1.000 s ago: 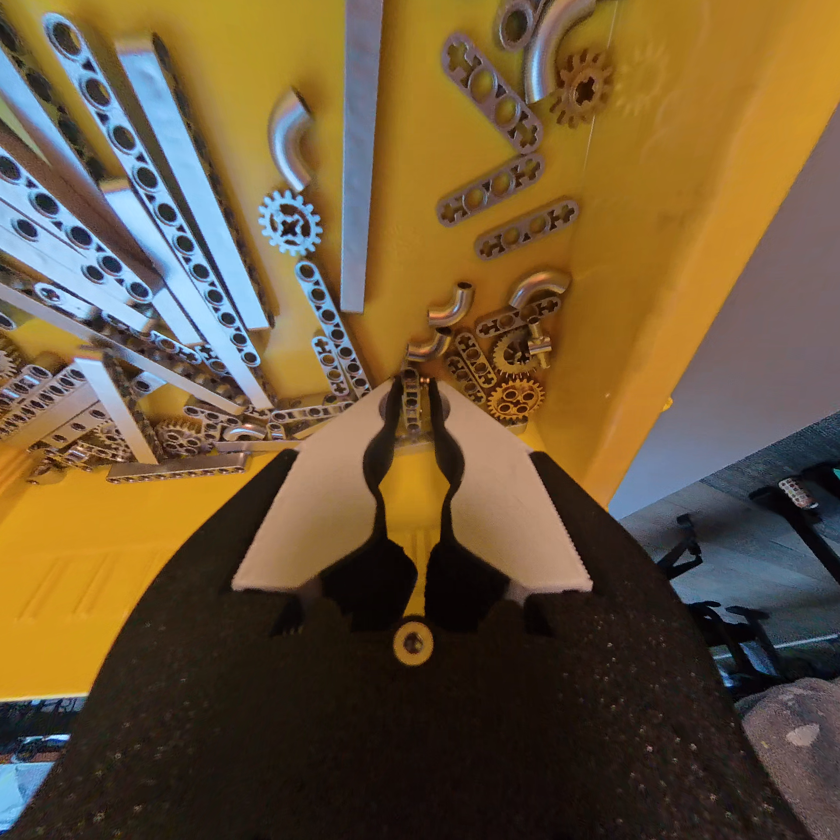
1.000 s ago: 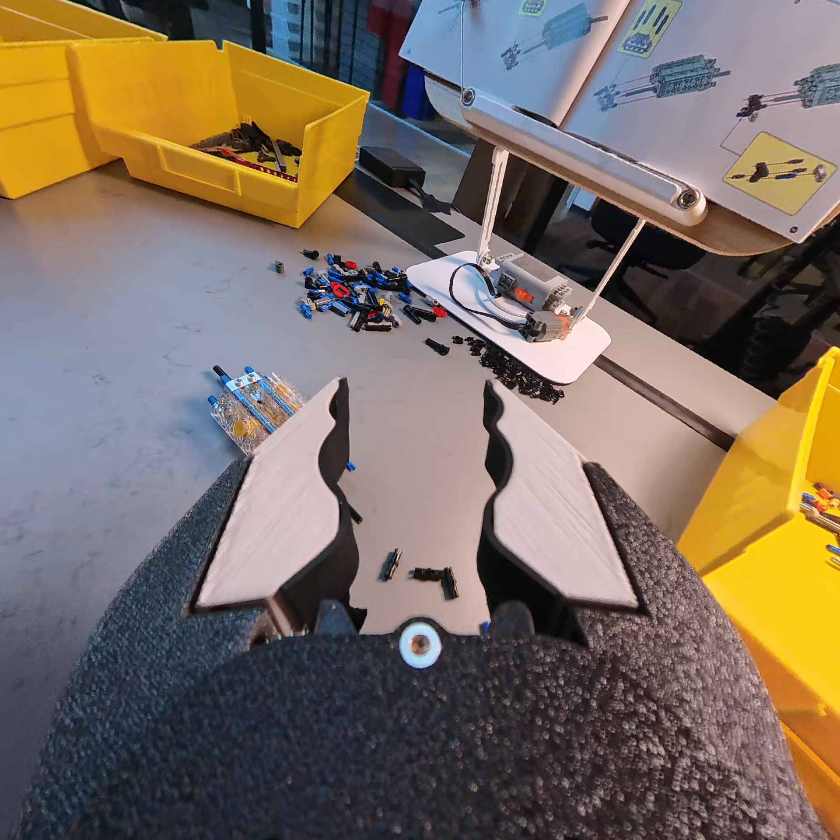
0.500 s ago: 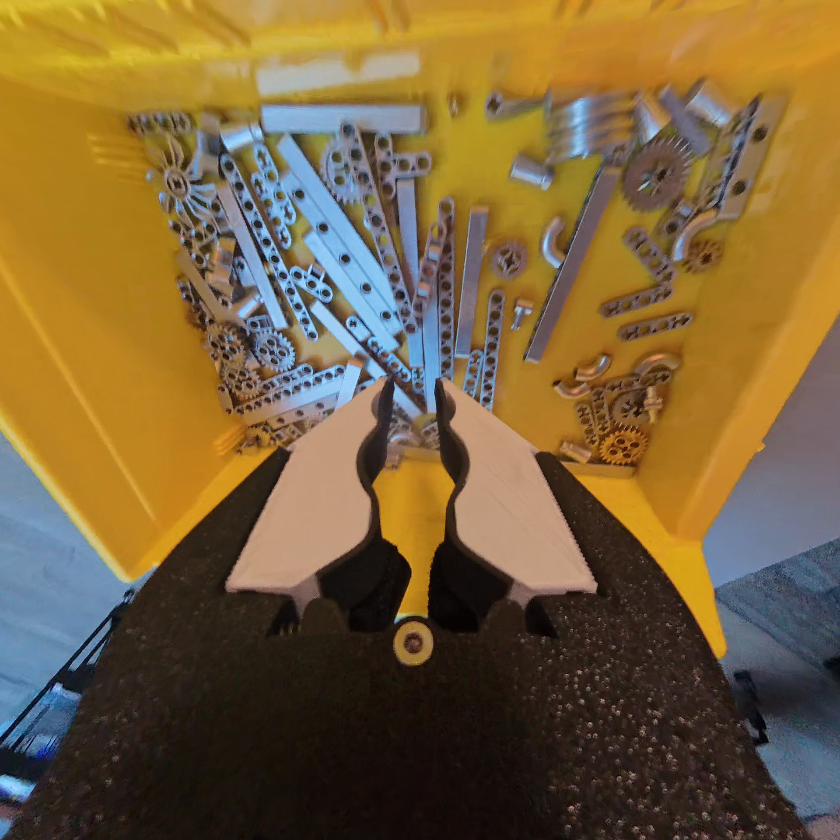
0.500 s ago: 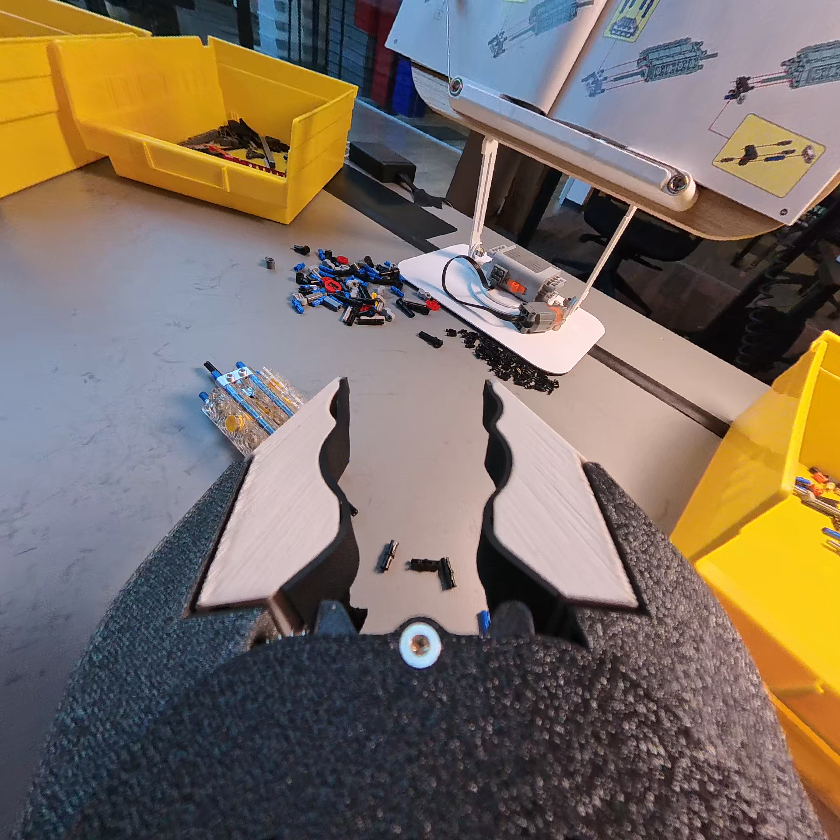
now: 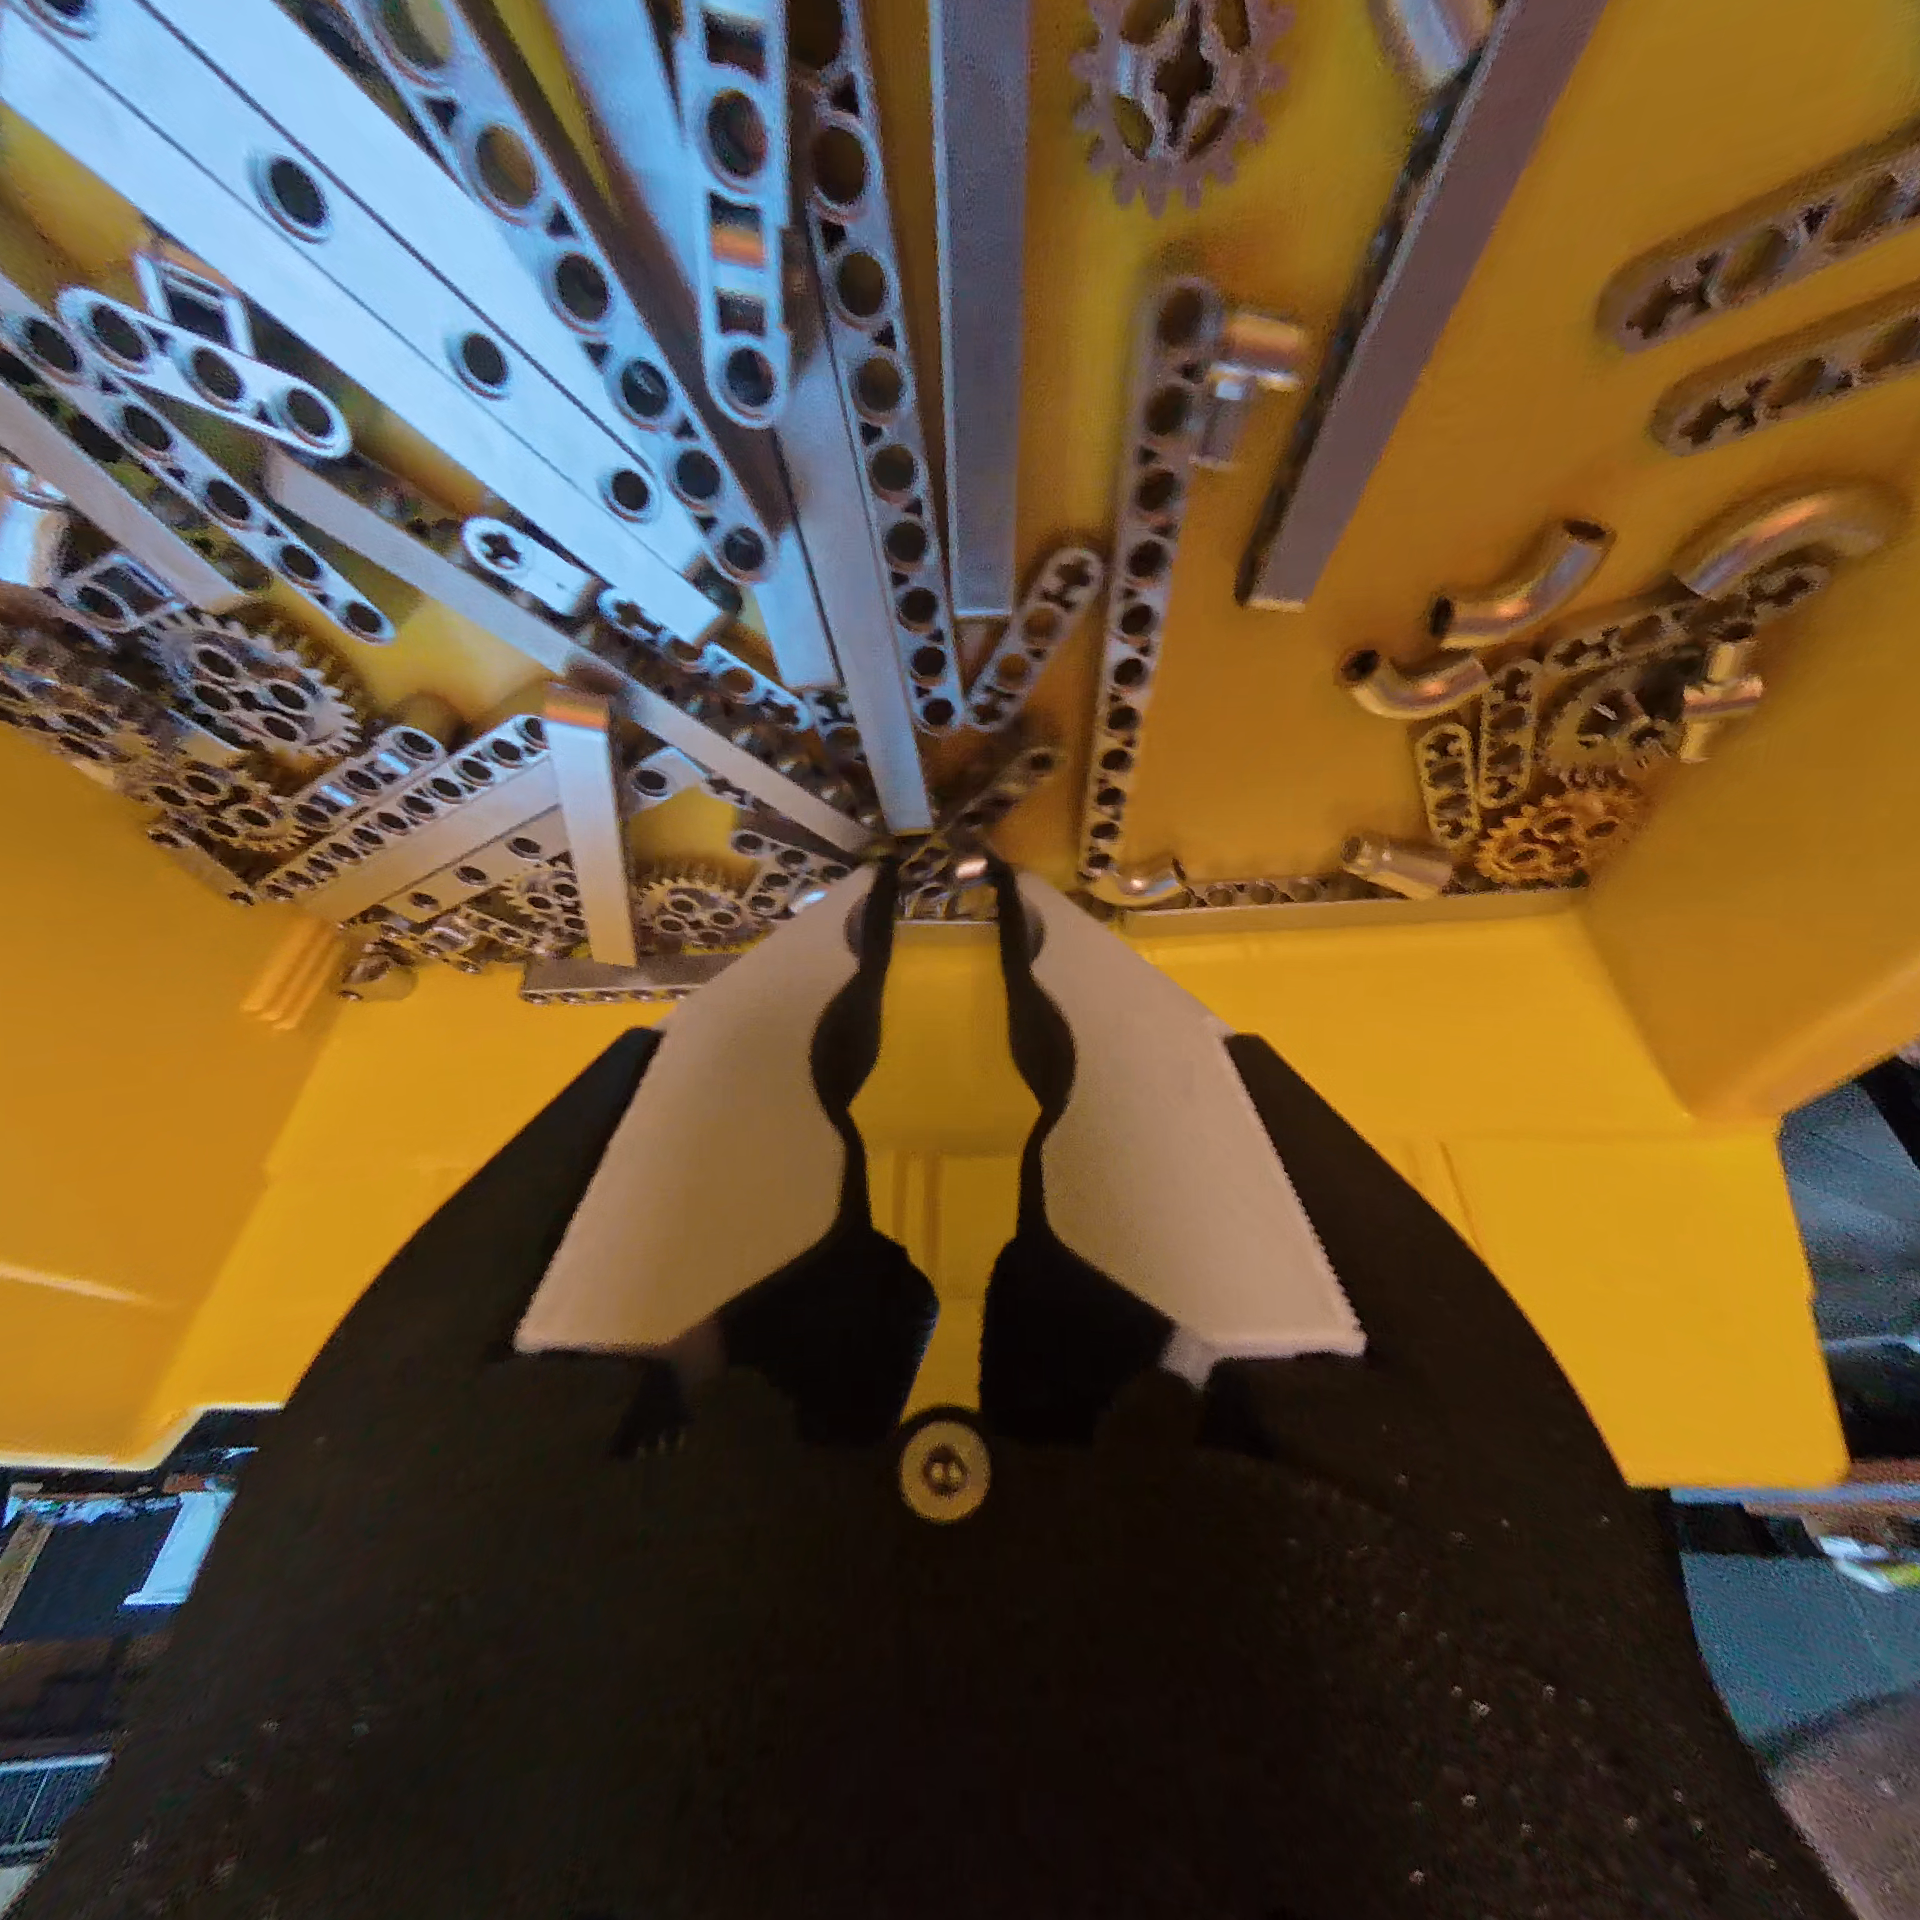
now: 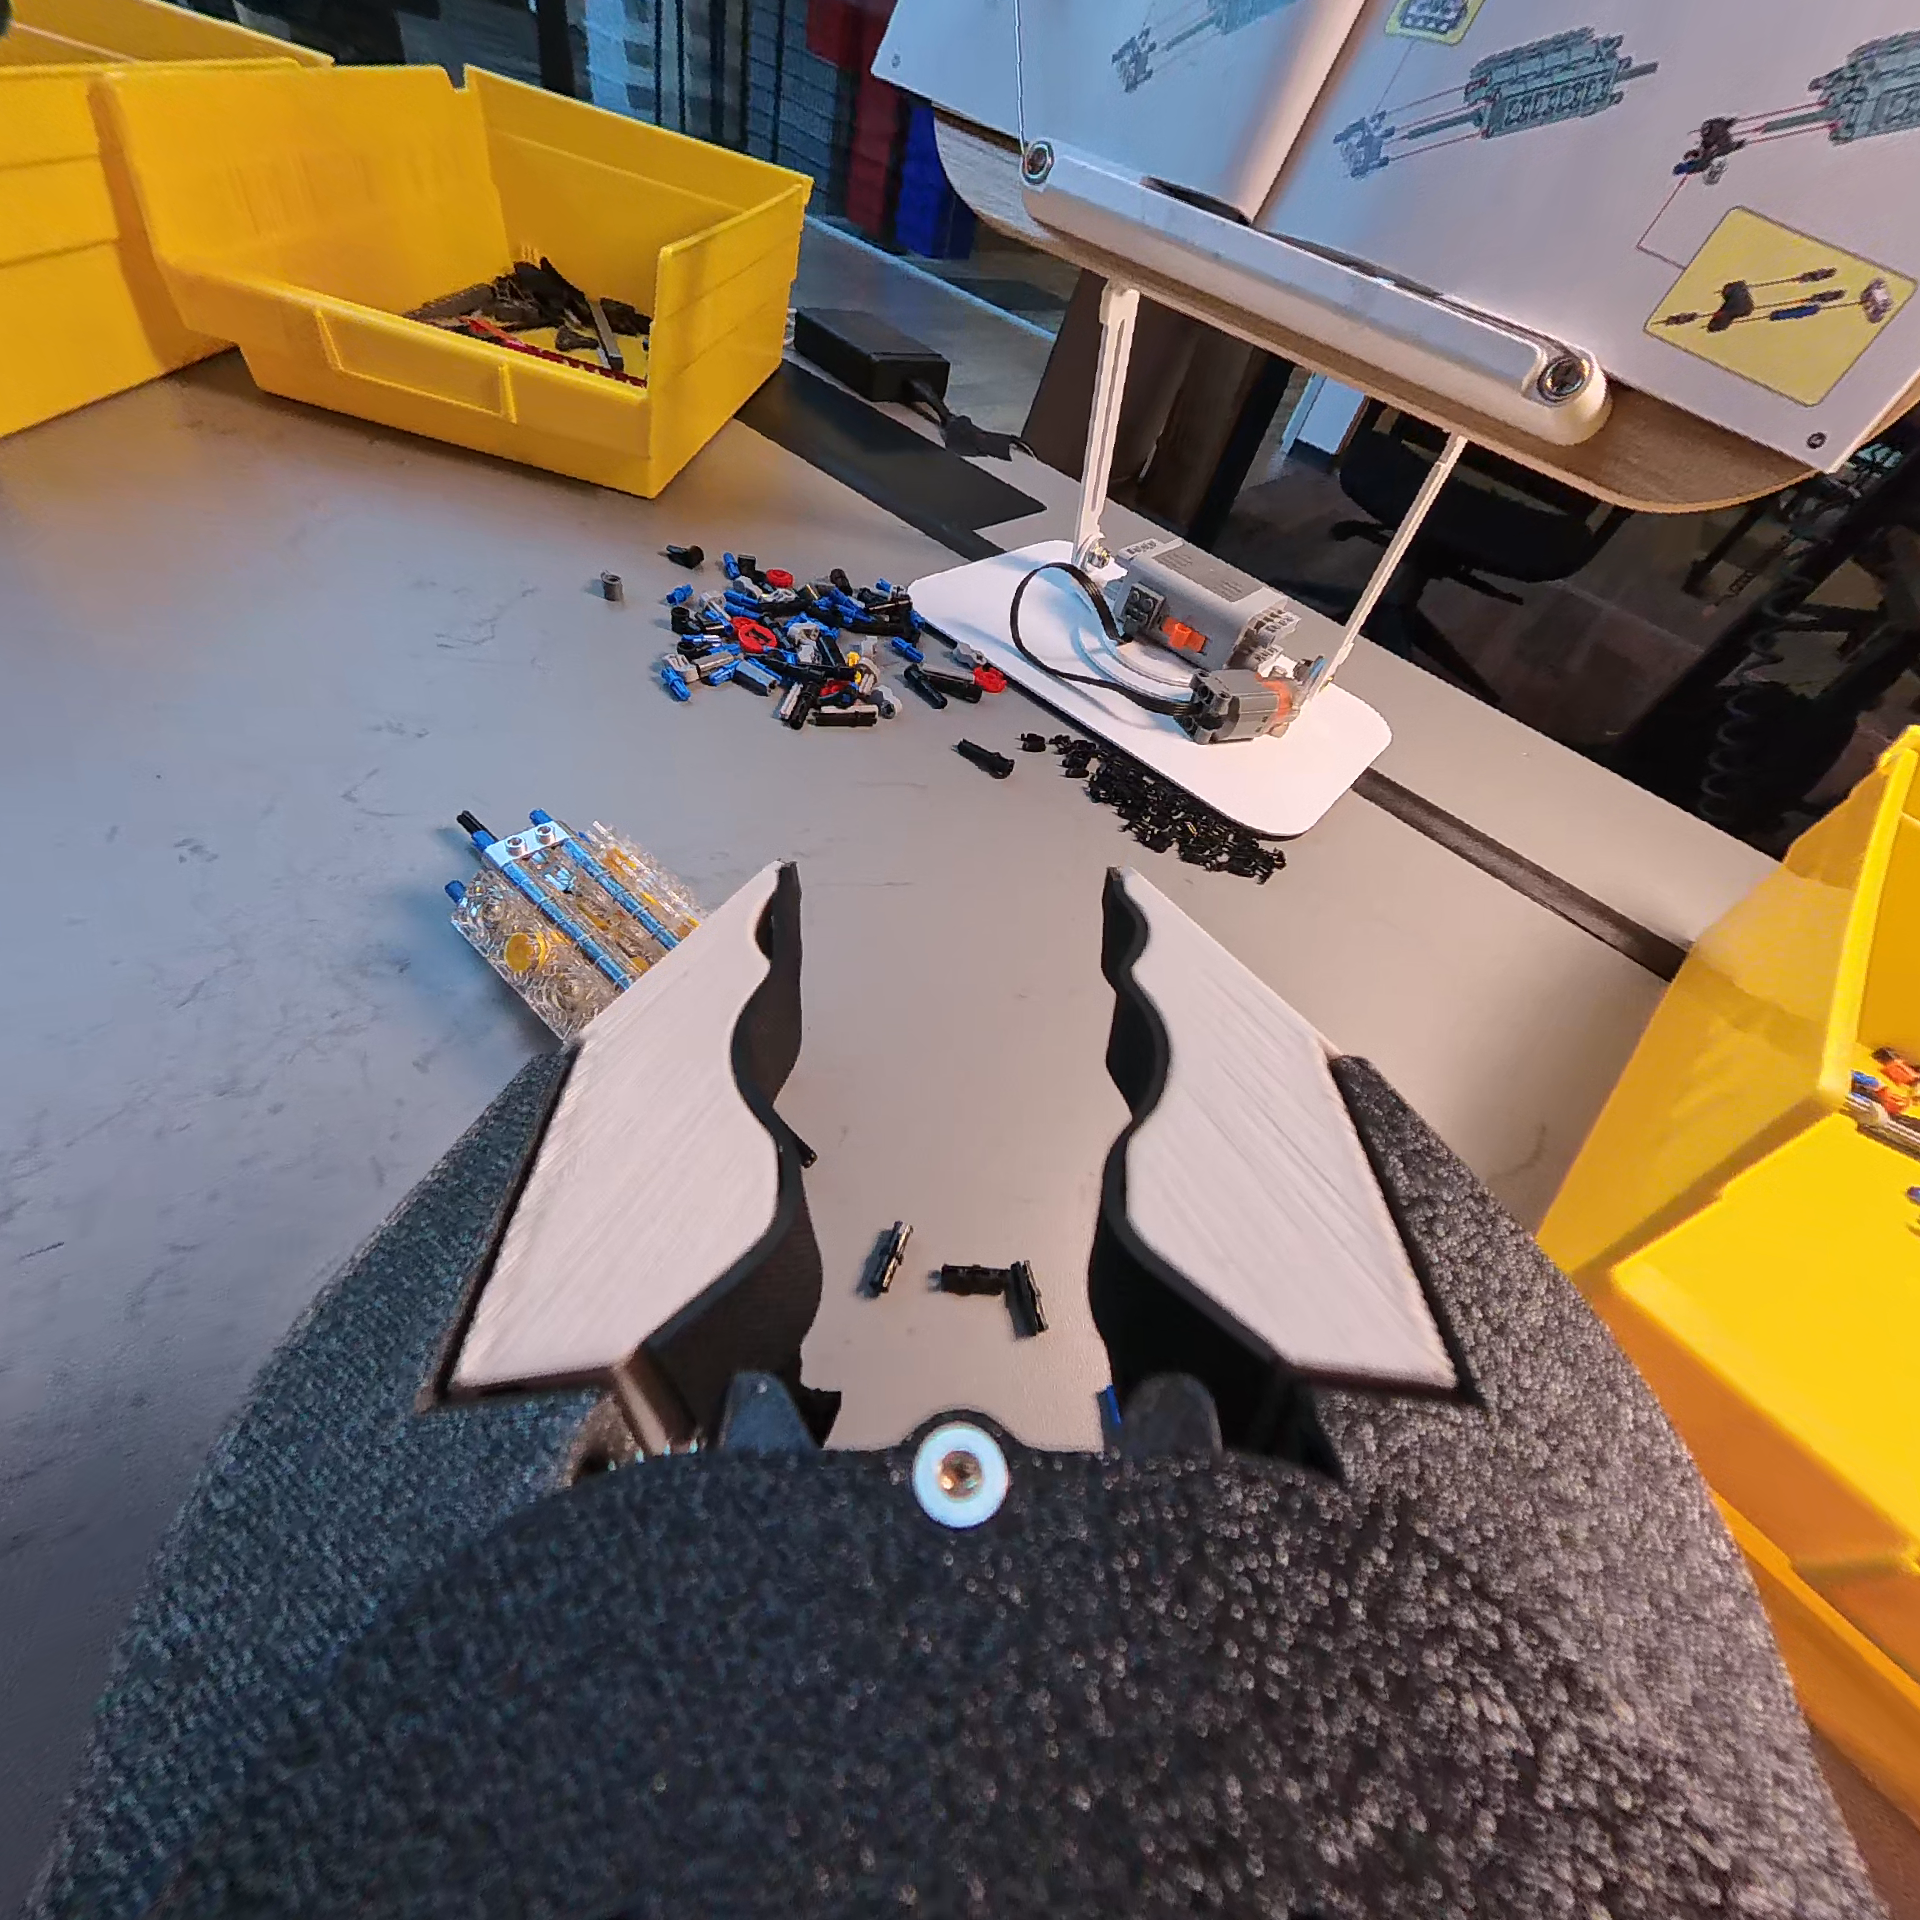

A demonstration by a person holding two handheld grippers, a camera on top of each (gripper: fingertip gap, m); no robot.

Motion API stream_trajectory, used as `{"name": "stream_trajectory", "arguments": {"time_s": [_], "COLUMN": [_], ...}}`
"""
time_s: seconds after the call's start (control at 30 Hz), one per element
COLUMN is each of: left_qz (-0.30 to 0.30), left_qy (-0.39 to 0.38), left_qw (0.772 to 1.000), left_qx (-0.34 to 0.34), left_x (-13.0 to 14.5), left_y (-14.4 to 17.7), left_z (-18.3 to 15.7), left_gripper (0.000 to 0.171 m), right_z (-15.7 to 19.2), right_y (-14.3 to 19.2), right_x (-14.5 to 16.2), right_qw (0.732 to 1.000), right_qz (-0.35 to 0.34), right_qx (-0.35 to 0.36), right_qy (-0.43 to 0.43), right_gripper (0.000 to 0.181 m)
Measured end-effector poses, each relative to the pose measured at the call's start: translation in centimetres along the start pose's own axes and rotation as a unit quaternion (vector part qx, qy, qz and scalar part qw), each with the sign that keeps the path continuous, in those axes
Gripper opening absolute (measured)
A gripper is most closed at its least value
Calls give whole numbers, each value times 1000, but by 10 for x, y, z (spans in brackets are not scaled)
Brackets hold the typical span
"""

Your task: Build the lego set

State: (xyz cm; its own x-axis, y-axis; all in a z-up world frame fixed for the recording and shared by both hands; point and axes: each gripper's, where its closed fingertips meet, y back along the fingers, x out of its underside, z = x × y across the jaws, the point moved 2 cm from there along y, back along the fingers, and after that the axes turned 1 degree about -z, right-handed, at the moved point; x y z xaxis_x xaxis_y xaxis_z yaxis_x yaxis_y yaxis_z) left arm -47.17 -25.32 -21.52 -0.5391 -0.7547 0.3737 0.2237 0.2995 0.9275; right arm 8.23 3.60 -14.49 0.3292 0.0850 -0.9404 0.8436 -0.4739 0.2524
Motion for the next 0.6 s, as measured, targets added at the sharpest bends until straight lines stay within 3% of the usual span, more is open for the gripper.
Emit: {"name": "stream_trajectory", "arguments": {"time_s": [0.07,0.3,0.43,0.6], "left_qz": [-18,-134,-163,-186], "left_qy": [8,59,90,111], "left_qw": [1000,986,973,965], "left_qx": [-17,-75,-135,-145], "left_x": [-5,-17,-8,0], "left_y": [-1,28,46,56], "left_z": [9,39,55,51], "left_gripper": [3,3,10,11], "right_z": [0,-2,1,2], "right_y": [0,1,-1,-3], "right_x": [1,3,4,3], "right_qw": [1000,1000,1000,1000], "right_qz": [2,6,8,8], "right_qx": [0,5,2,0], "right_qy": [-1,-2,0,1], "right_gripper": [56,56,56,56]}}
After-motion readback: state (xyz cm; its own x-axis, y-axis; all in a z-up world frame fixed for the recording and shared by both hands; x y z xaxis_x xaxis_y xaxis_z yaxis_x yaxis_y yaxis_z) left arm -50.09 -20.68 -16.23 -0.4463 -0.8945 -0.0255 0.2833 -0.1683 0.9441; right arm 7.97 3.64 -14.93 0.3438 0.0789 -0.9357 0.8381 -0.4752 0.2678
